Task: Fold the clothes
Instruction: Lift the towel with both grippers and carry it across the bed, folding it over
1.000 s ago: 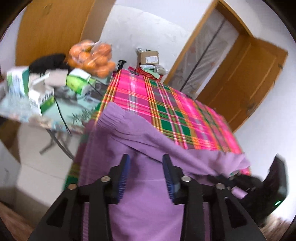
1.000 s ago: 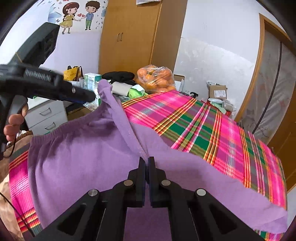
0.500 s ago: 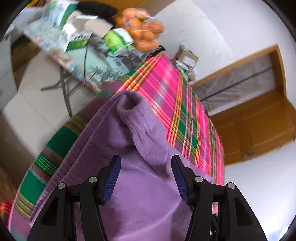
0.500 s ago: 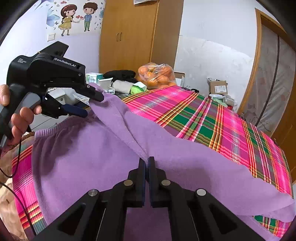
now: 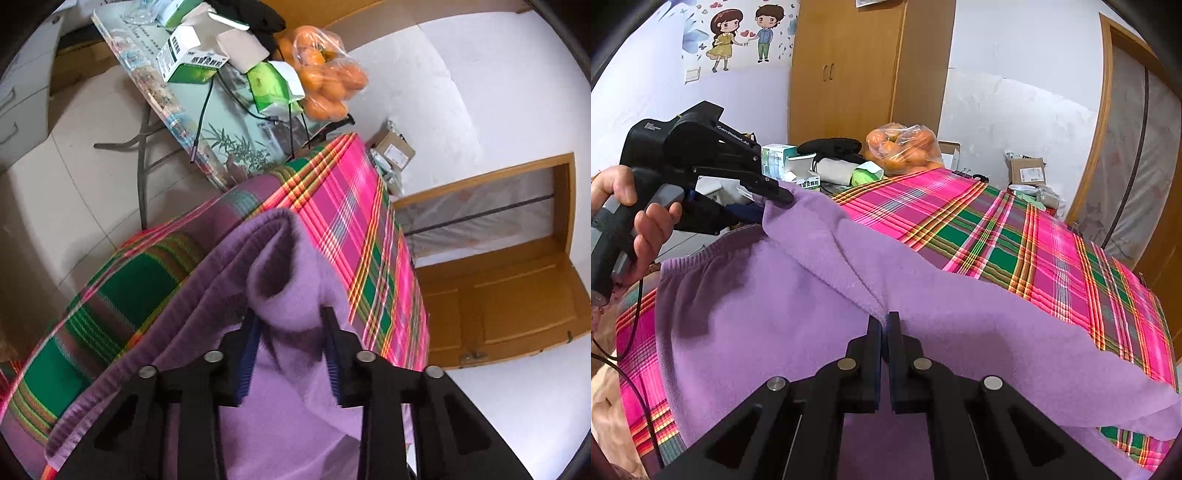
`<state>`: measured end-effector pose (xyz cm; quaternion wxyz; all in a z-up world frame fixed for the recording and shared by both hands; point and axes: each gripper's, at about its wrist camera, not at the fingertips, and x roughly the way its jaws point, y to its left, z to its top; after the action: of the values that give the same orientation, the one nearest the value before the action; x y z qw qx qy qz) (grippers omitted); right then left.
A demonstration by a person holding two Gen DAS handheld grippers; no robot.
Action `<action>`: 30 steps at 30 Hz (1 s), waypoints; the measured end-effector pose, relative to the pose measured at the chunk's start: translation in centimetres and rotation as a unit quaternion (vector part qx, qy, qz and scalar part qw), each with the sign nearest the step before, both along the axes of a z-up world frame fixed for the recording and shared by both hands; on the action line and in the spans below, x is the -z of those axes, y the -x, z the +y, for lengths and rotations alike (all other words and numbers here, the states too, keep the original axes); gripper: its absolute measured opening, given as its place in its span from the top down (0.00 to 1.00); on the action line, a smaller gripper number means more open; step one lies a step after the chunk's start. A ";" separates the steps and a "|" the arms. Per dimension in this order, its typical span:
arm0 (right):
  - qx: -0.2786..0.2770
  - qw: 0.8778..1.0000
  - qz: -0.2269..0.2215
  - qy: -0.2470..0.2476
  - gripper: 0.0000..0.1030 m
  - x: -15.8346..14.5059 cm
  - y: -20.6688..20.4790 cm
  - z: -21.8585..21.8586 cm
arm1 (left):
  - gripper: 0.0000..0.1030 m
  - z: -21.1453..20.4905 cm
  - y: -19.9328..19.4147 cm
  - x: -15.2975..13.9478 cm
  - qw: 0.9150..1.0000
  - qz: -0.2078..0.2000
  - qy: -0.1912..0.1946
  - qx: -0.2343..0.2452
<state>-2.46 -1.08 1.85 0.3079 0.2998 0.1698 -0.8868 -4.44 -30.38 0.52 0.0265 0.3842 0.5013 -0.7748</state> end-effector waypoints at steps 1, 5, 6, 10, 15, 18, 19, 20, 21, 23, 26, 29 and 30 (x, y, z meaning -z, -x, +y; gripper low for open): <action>0.002 1.000 0.002 0.000 0.97 0.0 -0.1 0.0 | 0.77 -0.1 0.0 0.0 1.000 0.000 -0.002 -0.001; 0.009 1.000 0.014 0.003 0.97 -0.7 -0.4 0.2 | 0.87 -0.2 -0.1 -0.6 1.000 0.016 0.000 -0.001; 0.011 1.000 0.017 0.003 0.97 -0.9 -0.4 0.2 | 0.87 -0.3 -0.2 -0.8 1.000 0.021 0.000 -0.001; 0.016 0.999 0.038 0.003 0.97 -2.3 -0.9 0.2 | 0.87 -0.3 -0.7 -2.3 0.999 0.041 0.009 0.008; 0.019 0.997 0.072 0.005 0.97 -4.8 -1.7 0.1 | 0.87 -0.6 -1.5 -3.9 0.998 0.063 0.002 0.013; 0.015 0.996 0.088 0.002 0.97 -6.0 -2.7 0.0 | 0.87 -0.6 -2.3 -4.7 0.997 0.074 -0.001 0.018; 0.014 0.996 0.094 0.001 0.97 -6.4 -3.0 0.0 | 0.87 -0.7 -2.6 -4.9 0.997 0.078 -0.001 0.018; 0.011 0.995 0.099 -0.001 0.97 -6.7 -3.4 -0.1 | 0.87 -0.7 -2.9 -5.1 0.997 0.080 -0.002 0.019; 0.009 0.995 0.103 -0.003 0.97 -7.1 -3.8 -0.2 | 0.87 -0.7 -3.3 -5.2 0.996 0.082 -0.001 0.019; 0.005 0.994 0.111 -0.006 0.97 -7.6 -4.6 -0.3 | 0.87 -0.8 -4.1 -5.4 0.996 0.086 -0.001 0.020; -0.002 0.994 0.112 -0.011 0.97 -7.7 -5.7 -0.4 | 0.87 -0.9 -5.3 -5.7 0.996 0.091 0.000 0.021; -0.010 0.994 0.110 -0.019 0.97 -7.5 -7.0 -0.6 | 0.87 -1.0 -6.8 -5.5 0.995 0.093 0.000 0.019; -0.012 0.994 0.108 -0.021 0.97 -7.3 -7.3 -0.6 | 0.87 -1.0 -7.2 -5.3 0.996 0.091 0.000 0.019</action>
<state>4.89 -1.71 9.13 0.2923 0.2062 0.2246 -0.9064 2.79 -31.41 5.80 -0.0342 0.3218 0.4941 -0.8070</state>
